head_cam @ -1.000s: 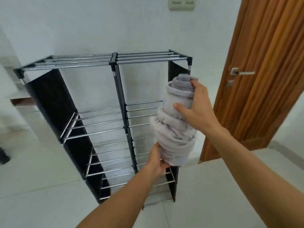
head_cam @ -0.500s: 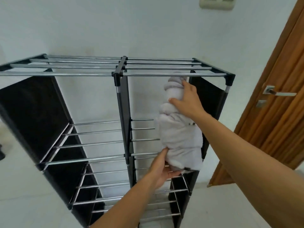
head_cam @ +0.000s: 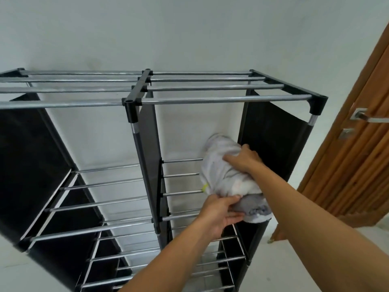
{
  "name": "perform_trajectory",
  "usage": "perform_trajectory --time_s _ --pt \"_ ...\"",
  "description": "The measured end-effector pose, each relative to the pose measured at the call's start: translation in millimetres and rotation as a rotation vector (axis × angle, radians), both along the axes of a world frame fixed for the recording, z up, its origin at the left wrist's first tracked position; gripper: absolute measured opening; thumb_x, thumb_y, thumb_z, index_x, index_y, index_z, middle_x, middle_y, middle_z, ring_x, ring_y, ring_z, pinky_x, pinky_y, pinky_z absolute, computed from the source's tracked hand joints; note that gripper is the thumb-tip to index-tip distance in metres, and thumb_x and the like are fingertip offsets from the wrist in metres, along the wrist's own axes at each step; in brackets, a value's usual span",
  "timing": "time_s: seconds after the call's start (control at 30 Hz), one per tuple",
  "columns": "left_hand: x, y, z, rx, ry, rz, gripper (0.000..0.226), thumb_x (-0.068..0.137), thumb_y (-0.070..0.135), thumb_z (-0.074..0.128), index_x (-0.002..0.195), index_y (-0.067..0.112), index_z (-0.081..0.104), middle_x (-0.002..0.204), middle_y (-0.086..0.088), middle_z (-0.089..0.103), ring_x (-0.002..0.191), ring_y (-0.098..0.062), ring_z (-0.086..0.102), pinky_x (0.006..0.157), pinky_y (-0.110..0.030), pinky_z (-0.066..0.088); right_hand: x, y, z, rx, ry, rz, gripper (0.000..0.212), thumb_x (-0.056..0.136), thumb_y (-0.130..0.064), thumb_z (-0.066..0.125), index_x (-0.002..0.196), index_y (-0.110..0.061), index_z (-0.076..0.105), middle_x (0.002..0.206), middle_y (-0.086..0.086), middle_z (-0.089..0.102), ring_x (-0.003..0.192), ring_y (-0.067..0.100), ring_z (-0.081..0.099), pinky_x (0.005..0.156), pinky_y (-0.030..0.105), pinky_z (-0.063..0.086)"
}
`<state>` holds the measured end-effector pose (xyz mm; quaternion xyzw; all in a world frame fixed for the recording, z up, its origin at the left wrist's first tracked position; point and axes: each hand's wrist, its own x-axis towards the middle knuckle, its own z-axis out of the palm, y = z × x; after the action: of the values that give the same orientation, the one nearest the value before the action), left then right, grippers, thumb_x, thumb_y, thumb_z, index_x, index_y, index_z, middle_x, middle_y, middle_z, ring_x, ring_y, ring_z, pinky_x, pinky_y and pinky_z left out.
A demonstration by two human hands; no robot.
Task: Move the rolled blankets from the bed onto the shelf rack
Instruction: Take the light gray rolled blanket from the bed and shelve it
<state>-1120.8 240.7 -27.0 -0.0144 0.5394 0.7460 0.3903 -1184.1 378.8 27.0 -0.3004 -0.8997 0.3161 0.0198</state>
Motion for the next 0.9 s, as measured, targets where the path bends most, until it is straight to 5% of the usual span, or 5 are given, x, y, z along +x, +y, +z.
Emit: perform_trajectory --time_s 0.17,0.43,0.67,0.8,0.9 --pt "-10 9 3 -0.016 0.063 0.115 0.028 0.091 0.004 0.059 0.117 0.002 0.049 0.123 -0.023 0.062 0.084 -0.031 0.068 0.06 -0.032 0.06 13 -4 3 0.035 0.109 0.063 0.075 0.083 -0.045 0.056 0.144 -0.014 0.025 0.142 0.017 0.041 0.125 0.036 0.046 0.098 0.042 0.044" --pt "-6 6 -16 -0.005 0.099 0.069 0.032 0.092 0.001 0.056 0.122 0.008 0.05 0.115 -0.017 0.068 0.087 -0.025 0.072 0.064 -0.028 0.061 42 -16 -26 0.138 0.254 0.038 0.067 0.089 -0.046 0.047 0.146 -0.023 0.019 0.15 0.011 0.032 0.133 0.033 0.037 0.107 0.049 0.034" --pt "33 -25 -26 -0.163 0.46 0.087 0.012 0.089 0.01 0.064 0.099 0.012 0.056 0.096 -0.004 0.065 0.087 -0.018 0.068 0.068 -0.024 0.058 95 -25 -27 0.104 0.439 0.078 0.06 0.09 -0.029 0.055 0.143 -0.017 0.032 0.148 0.008 0.036 0.129 0.024 0.042 0.102 0.028 0.033" --pt "56 -35 -39 -0.231 0.501 -0.181 0.009 0.089 0.016 0.064 0.081 0.017 0.061 0.074 0.0 0.06 0.065 -0.014 0.06 0.067 -0.029 0.05 164 -16 -42 0.228 0.323 0.222 0.048 0.091 -0.027 0.055 0.136 -0.015 0.044 0.14 0.005 0.045 0.124 0.02 0.049 0.1 0.024 0.038" --pt "88 -15 -58 -0.359 0.542 -0.531 0.012 0.085 0.029 0.066 0.076 0.023 0.061 0.076 -0.001 0.063 0.063 -0.012 0.061 0.065 -0.029 0.045 239 -3 -61 0.253 0.104 0.179 0.042 0.093 -0.034 0.051 0.133 -0.023 0.045 0.135 -0.001 0.051 0.114 0.016 0.055 0.095 0.029 0.047"
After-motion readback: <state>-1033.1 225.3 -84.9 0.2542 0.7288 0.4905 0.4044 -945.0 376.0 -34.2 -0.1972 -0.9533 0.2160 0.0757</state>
